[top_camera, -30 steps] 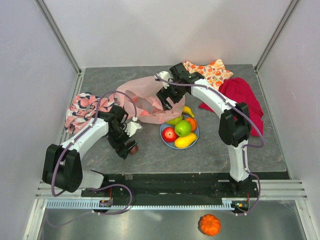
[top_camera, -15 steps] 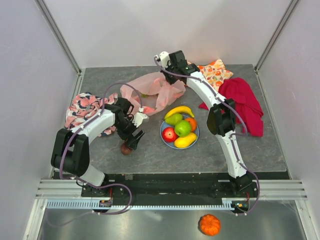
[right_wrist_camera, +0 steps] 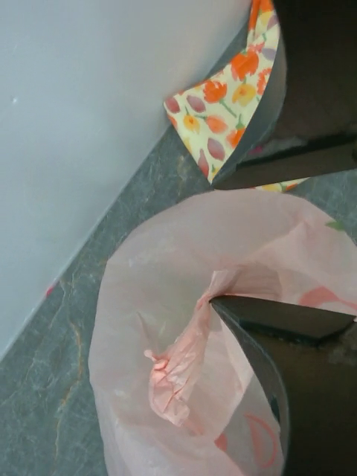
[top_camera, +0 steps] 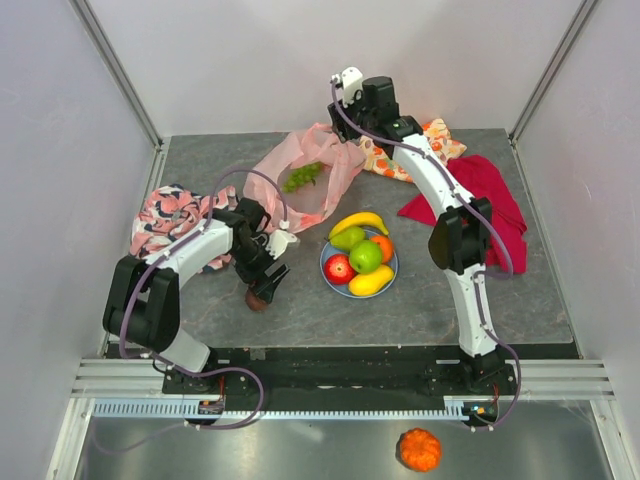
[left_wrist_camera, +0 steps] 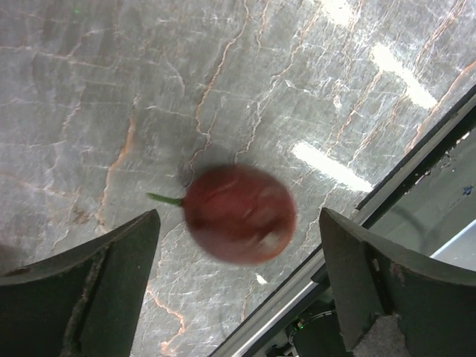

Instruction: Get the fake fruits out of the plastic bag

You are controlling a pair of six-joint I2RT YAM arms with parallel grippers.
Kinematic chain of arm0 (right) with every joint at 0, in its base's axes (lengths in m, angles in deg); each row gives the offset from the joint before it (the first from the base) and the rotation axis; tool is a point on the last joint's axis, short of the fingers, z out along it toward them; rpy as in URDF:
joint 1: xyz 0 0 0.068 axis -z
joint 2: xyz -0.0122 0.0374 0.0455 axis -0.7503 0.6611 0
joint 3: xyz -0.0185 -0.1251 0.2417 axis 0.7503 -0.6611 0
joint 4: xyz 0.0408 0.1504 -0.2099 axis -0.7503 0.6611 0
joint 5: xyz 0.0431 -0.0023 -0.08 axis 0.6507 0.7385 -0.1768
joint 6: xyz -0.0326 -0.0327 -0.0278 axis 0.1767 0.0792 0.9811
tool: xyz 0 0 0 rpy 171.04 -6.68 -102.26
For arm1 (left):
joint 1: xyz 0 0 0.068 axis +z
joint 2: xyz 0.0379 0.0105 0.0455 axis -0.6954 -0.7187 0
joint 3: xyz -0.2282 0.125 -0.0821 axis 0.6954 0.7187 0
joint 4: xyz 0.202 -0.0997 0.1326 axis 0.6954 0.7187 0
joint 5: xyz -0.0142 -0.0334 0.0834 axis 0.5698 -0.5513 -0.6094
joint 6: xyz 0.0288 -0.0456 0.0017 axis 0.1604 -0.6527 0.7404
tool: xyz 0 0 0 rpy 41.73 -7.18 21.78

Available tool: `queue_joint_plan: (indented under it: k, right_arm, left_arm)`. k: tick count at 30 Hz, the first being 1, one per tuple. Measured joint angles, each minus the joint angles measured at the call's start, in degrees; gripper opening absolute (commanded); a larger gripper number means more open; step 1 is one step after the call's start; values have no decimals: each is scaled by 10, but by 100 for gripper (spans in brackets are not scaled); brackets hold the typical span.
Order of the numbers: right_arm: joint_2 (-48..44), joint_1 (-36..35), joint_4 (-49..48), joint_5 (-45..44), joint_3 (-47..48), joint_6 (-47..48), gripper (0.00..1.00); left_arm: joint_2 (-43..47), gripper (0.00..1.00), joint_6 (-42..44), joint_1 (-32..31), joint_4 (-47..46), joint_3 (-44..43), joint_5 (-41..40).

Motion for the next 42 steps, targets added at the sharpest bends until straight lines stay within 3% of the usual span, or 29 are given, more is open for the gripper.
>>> queue_joint_plan:
  k: [5,8,10,11,13,15,16,17,19,20,25,31,37,42]
  right_arm:
    - [-24,10,-15,-13,-41,-23,76]
    - [-47,10,-14,-17,-71,-29,76]
    - [-72,10,-10,-18,-95,-34,76]
    - [-83,10,-8,-18,-102,-35,76]
    - [-112,12,-6,-17,-118,-36,77]
    - [-151,17,-6,-15,-139,-35,77]
    - [-170,19,-6,-15,-145,-35,77]
    - [-184,21,-7,-15,-151,-35,77]
    - [-221,26,-11,-14,-173,-35,77]
    - [-237,28,-11,-13,-184,-35,78]
    - [-271,33,-12,-12,-223,-36,78]
    - [-266,33,8,-2,-257,-42,78]
    - [-258,33,12,10,-257,-52,79]
    - [-255,33,12,21,-257,-59,79]
  left_arm:
    - [-22,63,-1,-9,1,13,1]
    - [-24,39,-3,-11,8,18,1]
    - [-24,28,-2,-11,13,18,2]
    - [-24,14,-3,-11,16,18,2]
    - [-24,4,-5,-11,26,15,3]
    - [-24,2,-4,-11,44,3,7]
    - [-24,4,-4,-11,50,-6,11]
    - [-24,31,-4,-11,54,-14,15]
    - [-23,68,-7,-11,66,-39,19]
    - [-23,99,-13,-11,74,-56,17]
    - [4,99,-28,-10,117,-98,-1]
    - [123,99,-15,-10,176,-16,-54]
    - [113,99,-15,-10,148,62,-92]
    - [55,99,-18,-10,106,65,-86]
